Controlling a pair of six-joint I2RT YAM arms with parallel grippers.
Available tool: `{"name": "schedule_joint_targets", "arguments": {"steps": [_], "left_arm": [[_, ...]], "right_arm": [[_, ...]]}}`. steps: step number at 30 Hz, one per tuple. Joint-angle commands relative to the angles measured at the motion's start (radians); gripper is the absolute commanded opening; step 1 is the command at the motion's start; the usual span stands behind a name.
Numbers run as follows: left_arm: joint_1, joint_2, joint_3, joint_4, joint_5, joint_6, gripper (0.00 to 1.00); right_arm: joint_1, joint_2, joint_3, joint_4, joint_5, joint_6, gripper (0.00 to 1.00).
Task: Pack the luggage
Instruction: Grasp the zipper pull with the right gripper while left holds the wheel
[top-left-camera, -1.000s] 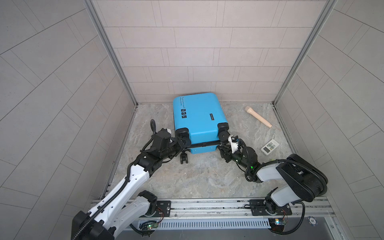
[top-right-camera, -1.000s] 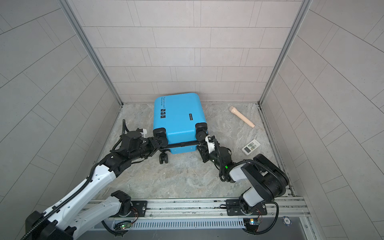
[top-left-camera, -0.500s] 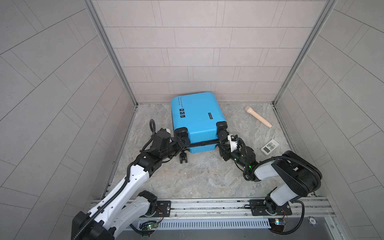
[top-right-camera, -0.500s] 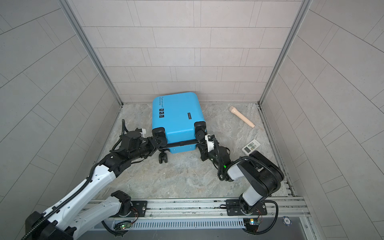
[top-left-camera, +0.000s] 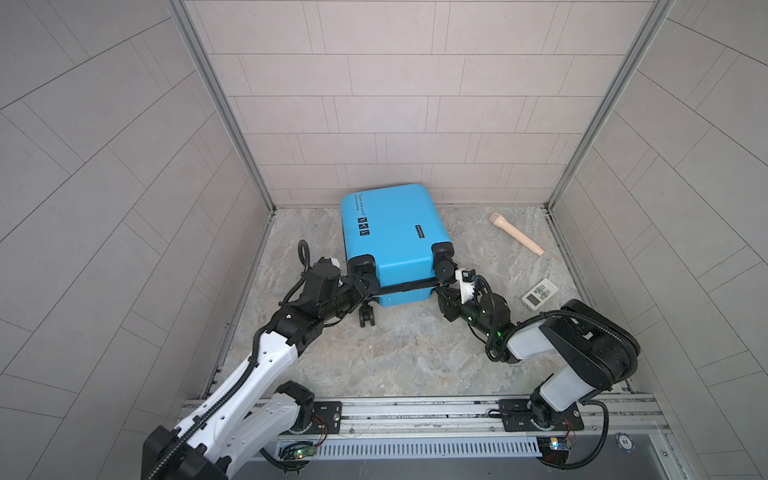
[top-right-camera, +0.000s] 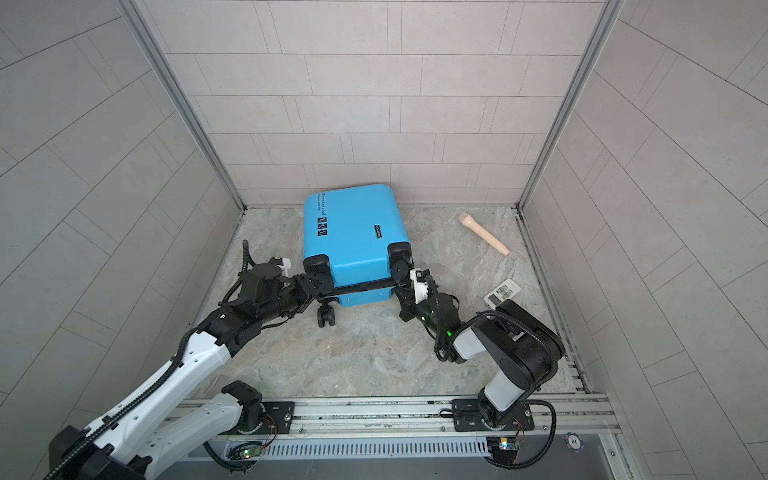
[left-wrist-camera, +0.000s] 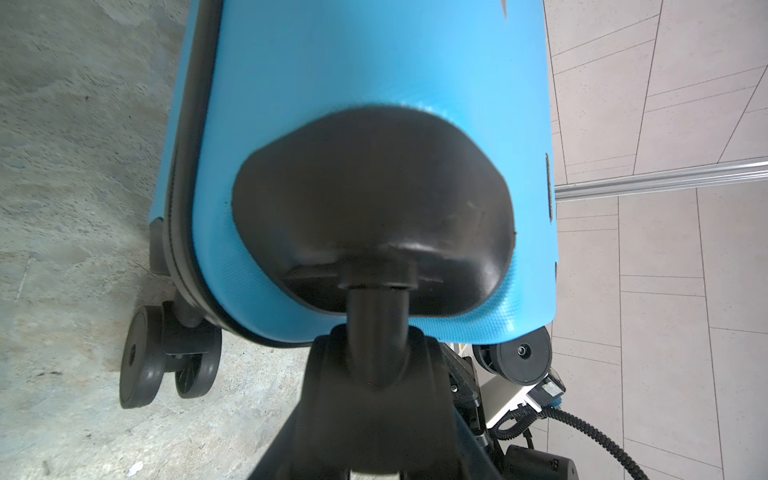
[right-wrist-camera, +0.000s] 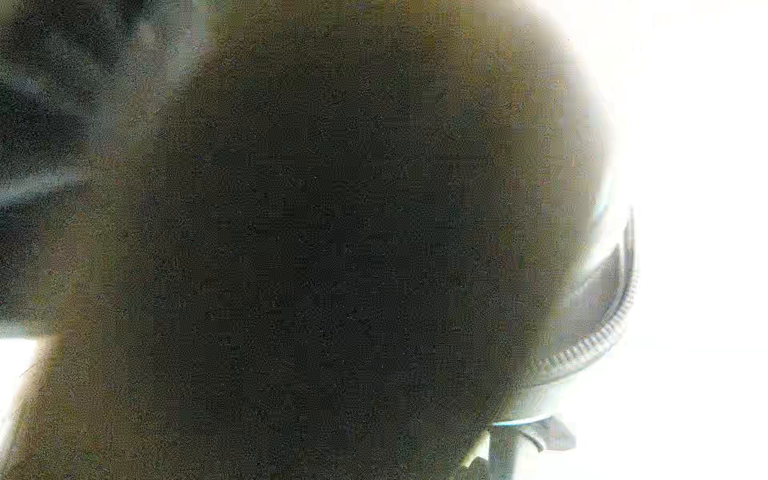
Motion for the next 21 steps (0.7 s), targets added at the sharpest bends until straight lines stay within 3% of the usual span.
{"name": "schedule_joint_targets", "arguments": {"steps": [1,13,21], "left_arm": [[0.012,-0.074,0.020,0.002,-0.041,-0.014,0.00],[0.030,-0.111,0.023,-0.060,-0.050,0.001,0.00],[0.049,-0.121,0.016,-0.088,-0.034,0.006,0.00]], "right_arm": [[-0.042,-0.049,-0.013,0.034,0.130,0.011,0.00],[-0.105,-0.158,-0.020,-0.144,0.196,-0.034,0.00],[-0.174,-0.117,0.067,-0.213,0.135,-0.052,0.00]]}}
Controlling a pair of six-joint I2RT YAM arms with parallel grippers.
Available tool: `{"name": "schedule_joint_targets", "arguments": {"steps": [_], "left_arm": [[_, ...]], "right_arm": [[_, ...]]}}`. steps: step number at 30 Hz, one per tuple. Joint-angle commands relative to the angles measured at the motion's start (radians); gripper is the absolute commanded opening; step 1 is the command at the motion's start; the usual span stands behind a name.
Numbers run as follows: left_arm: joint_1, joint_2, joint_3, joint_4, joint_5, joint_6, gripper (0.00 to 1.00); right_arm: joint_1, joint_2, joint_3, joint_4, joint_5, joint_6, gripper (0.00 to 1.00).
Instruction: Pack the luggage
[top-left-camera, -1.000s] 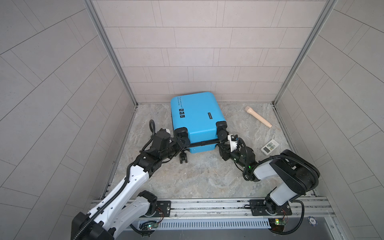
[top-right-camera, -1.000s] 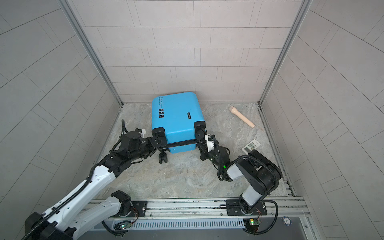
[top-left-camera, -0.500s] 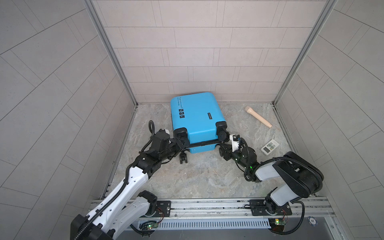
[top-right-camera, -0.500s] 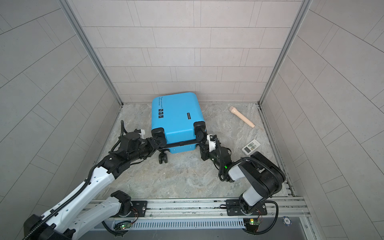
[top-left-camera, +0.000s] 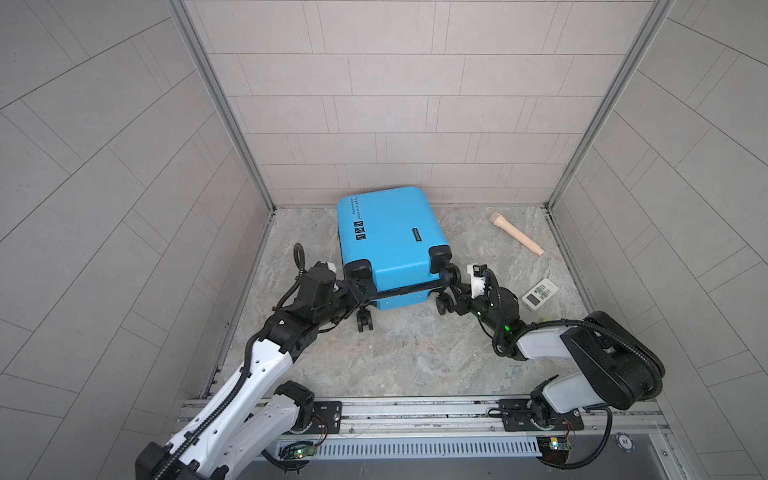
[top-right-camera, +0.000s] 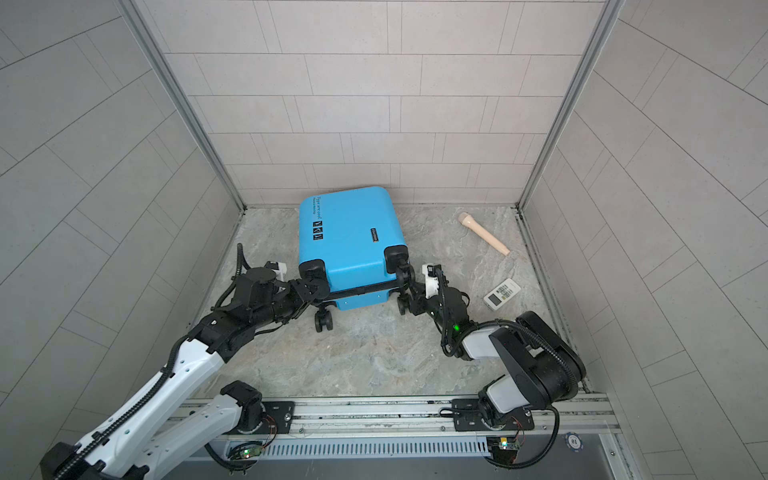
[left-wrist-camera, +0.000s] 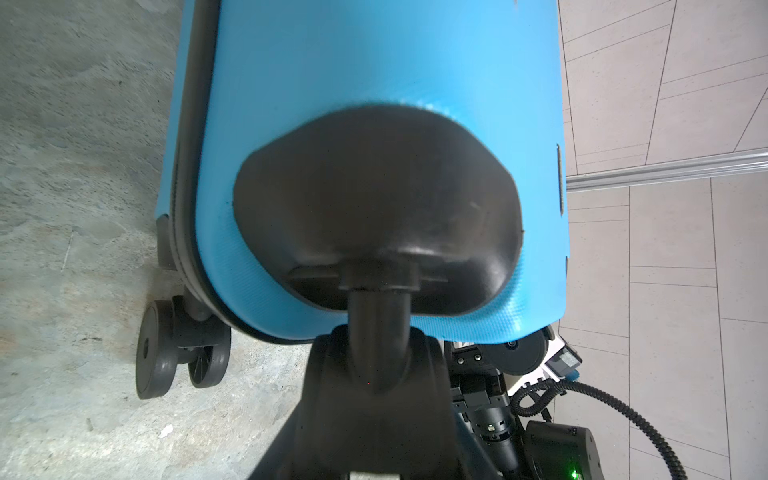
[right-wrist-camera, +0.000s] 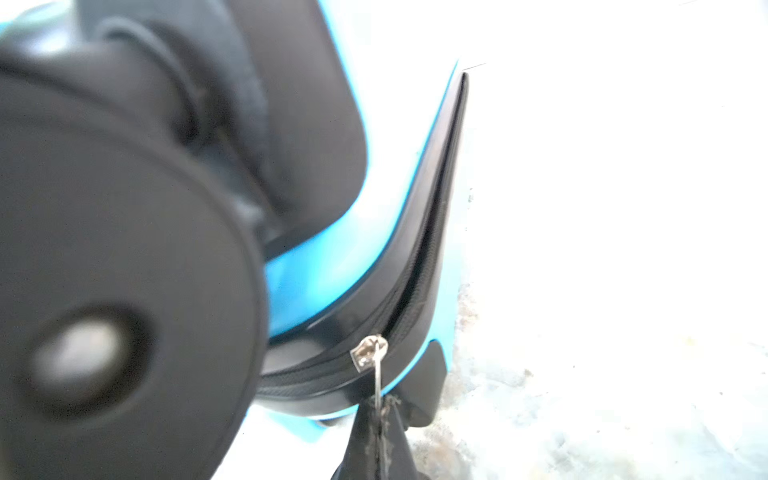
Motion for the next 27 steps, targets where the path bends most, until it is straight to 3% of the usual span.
{"name": "schedule_joint_targets", "arguments": {"steps": [1,10,15,16,19,21,24,27], "left_arm": [[0.033,-0.056,0.016,0.006,-0.054,-0.011,0.00],[0.049,-0.057,0.022,-0.007,-0.039,0.002,0.00],[0.055,-0.057,0.085,-0.092,-0.071,0.059,0.00],[0.056,-0.049,0.108,-0.120,-0.079,0.076,0.06],[0.056,-0.029,0.197,-0.219,-0.100,0.110,0.50],[0.052,-0.020,0.264,-0.292,-0.105,0.125,0.66],[0.027,-0.012,0.390,-0.409,-0.130,0.151,0.76],[-0.058,-0.009,0.494,-0.492,-0.197,0.147,0.78]], "right_arm": [[-0.078,0.018,0.066,-0.002,0.089,-0.001,0.00],[-0.129,0.045,0.229,-0.198,0.006,-0.108,0.00],[-0.121,0.037,0.285,-0.307,-0.106,-0.173,0.00],[-0.108,0.032,0.288,-0.324,-0.119,-0.193,0.00],[-0.064,0.016,0.288,-0.382,-0.131,-0.242,0.00],[-0.045,0.012,0.285,-0.395,-0.130,-0.251,0.00],[-0.030,0.005,0.269,-0.383,-0.120,-0.245,0.00],[-0.025,0.000,0.264,-0.378,-0.116,-0.239,0.00]]}}
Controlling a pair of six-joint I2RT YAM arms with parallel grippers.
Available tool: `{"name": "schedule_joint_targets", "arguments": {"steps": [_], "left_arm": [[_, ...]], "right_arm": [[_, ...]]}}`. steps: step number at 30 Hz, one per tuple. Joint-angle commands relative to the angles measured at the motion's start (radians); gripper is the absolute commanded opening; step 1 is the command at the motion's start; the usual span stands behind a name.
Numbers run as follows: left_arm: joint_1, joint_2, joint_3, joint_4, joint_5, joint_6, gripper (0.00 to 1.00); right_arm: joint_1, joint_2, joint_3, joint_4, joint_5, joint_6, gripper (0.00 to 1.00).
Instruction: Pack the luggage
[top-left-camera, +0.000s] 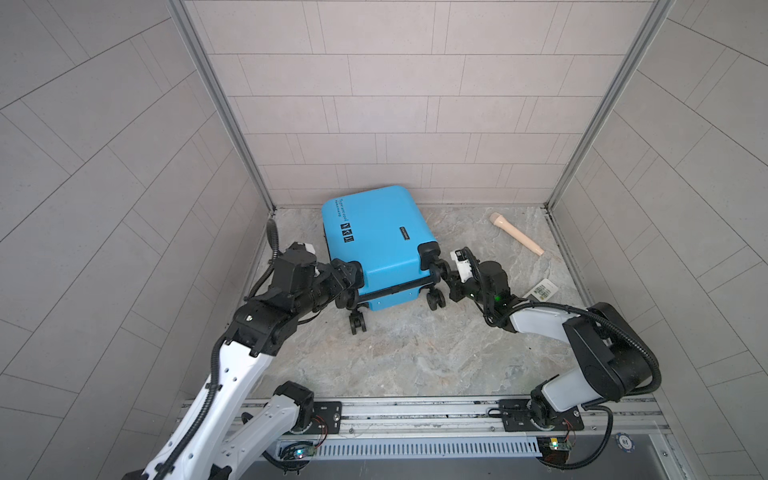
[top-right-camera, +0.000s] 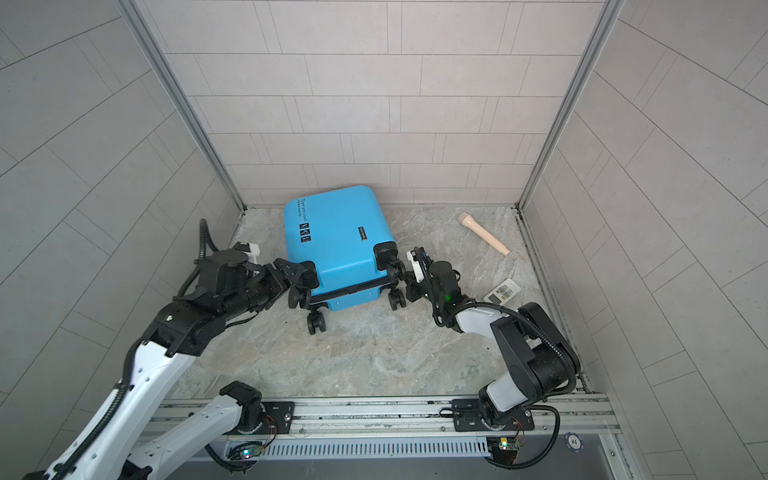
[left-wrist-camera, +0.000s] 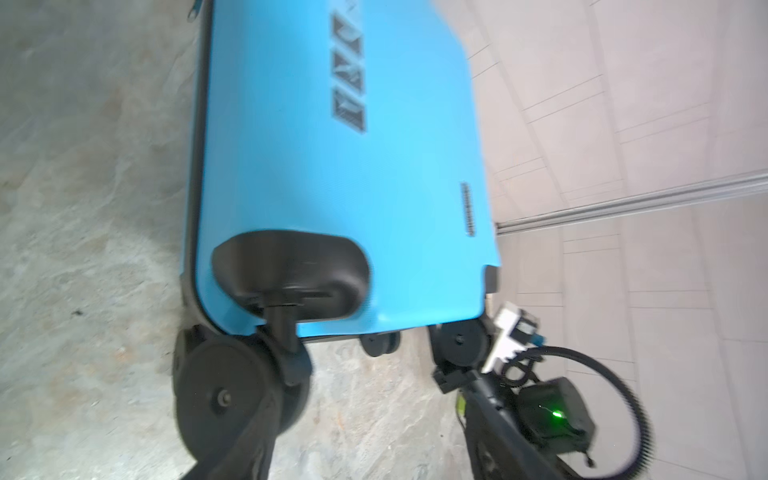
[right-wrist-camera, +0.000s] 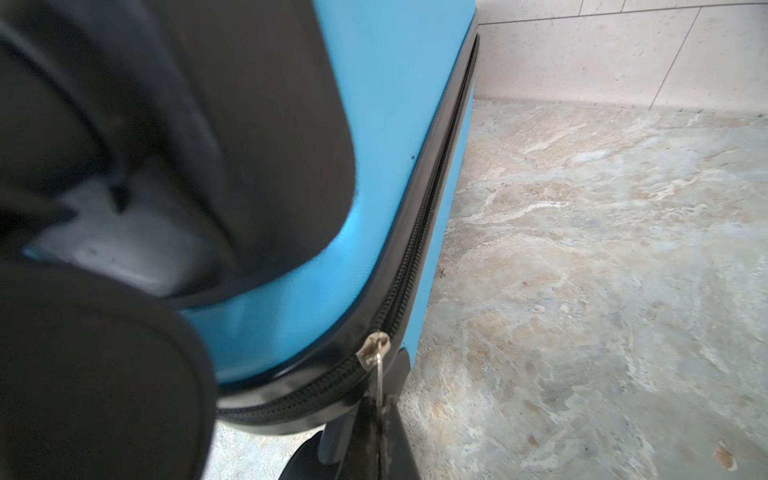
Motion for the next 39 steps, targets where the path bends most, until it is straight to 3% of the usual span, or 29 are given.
{"name": "schedule_joint_targets", "arguments": {"steps": [1,4,7,10,14,22,30,39], "left_arm": [[-0.101,-0.013,0.080,-0.131,-0.113,0.004,0.79],[-0.290,0.021,0.046,-0.045,-0.188,-0.079,0.79],[-0.472,0.144,0.023,0.072,-0.257,-0.118,0.81],[-0.530,0.292,0.044,0.187,-0.234,-0.118,0.82],[-0.536,0.444,0.077,0.336,-0.193,-0.128,0.87],[-0.531,0.698,0.209,0.408,-0.154,-0.124,0.90],[-0.525,0.838,0.313,0.390,-0.185,-0.112,0.91],[-0.503,0.865,0.317,0.396,-0.239,-0.154,0.92]], "right_arm": [[0.011,-0.038,-0.001,0.019,0.027,-0.022,0.00],[0.022,-0.038,-0.002,0.021,0.035,-0.023,0.00],[0.029,-0.031,0.000,0.024,0.041,-0.022,0.00],[0.030,-0.026,-0.003,0.030,0.043,-0.019,0.00],[0.030,-0.024,-0.006,0.033,0.051,-0.019,0.00],[0.002,0.045,0.012,0.095,0.032,0.014,0.00],[-0.046,0.115,0.017,0.211,-0.016,0.095,0.00],[-0.066,0.171,0.034,0.279,-0.038,0.135,0.00]]}}
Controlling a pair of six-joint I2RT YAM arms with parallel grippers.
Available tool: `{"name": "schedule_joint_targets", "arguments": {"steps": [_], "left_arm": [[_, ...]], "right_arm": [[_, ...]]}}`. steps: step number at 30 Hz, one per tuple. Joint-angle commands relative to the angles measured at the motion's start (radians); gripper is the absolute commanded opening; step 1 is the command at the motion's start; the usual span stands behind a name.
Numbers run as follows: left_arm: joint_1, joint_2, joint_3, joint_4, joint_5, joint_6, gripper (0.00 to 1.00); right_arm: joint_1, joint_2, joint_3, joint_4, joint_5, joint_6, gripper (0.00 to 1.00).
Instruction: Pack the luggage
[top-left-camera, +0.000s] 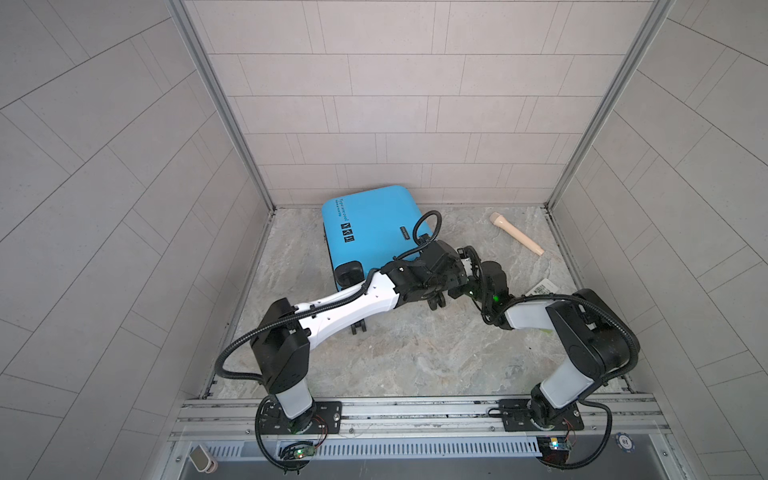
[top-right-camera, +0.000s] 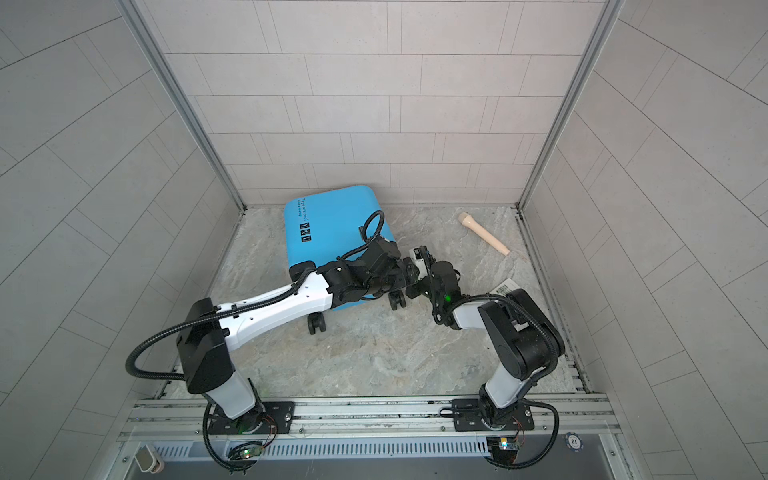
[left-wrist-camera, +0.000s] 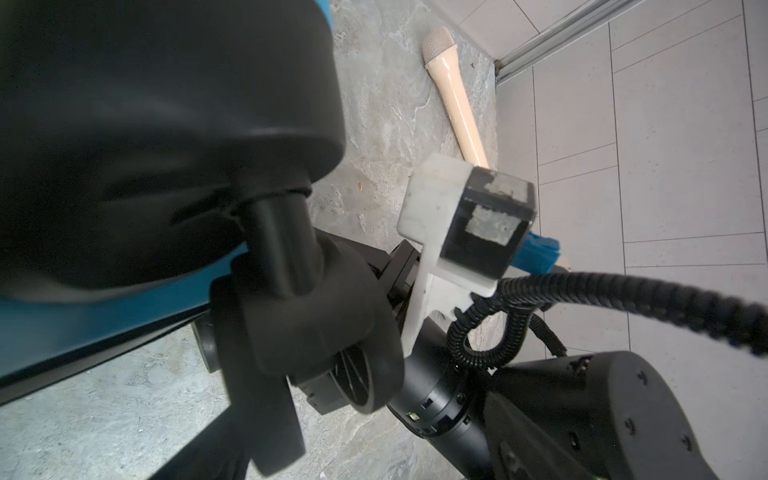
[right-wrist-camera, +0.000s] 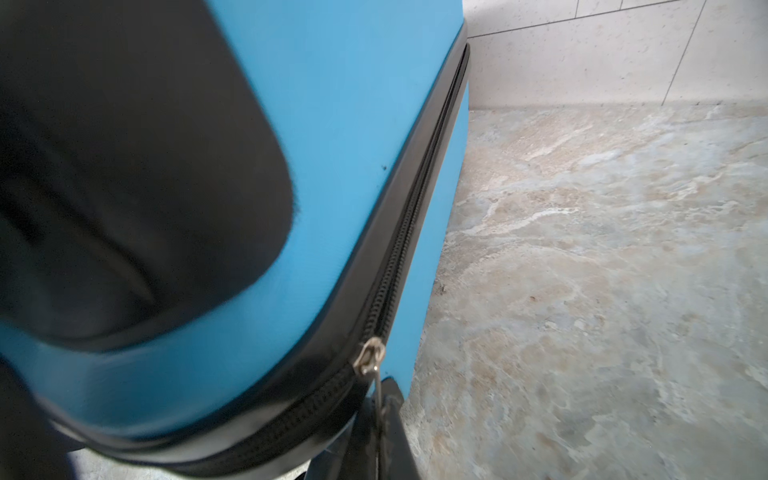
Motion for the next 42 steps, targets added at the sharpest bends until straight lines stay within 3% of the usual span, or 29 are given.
{"name": "schedule_joint_targets", "arguments": {"steps": [1,12,17,19,29,32,35,42], "left_arm": [[0.019,0.012,0.021,0.015,-0.043,-0.033,0.92],[0.040,0.084,0.077,0.043,-0.034,-0.073,0.91],[0.039,0.136,0.155,-0.016,-0.001,-0.072,0.87],[0.039,0.139,0.166,-0.039,-0.008,-0.070,0.82],[0.040,0.107,0.107,-0.015,-0.029,-0.085,0.39],[0.042,0.105,0.098,0.000,-0.008,-0.071,0.23],[0.042,0.101,0.095,0.012,0.037,-0.034,0.00],[0.026,0.045,0.081,-0.073,0.117,0.062,0.00]], "right_arm": [[-0.023,0.038,0.032,0.081,0.025,0.060,0.00],[-0.034,0.052,0.034,0.104,0.020,0.062,0.00],[-0.037,0.060,0.038,0.110,0.018,0.062,0.00],[-0.038,0.061,0.039,0.114,0.020,0.064,0.00],[-0.038,0.086,0.040,0.130,0.017,0.078,0.00],[-0.040,0.084,0.040,0.129,0.026,0.076,0.00],[-0.043,0.079,0.040,0.117,0.036,0.077,0.00],[-0.047,0.040,0.087,0.036,0.073,0.049,0.00]]}}
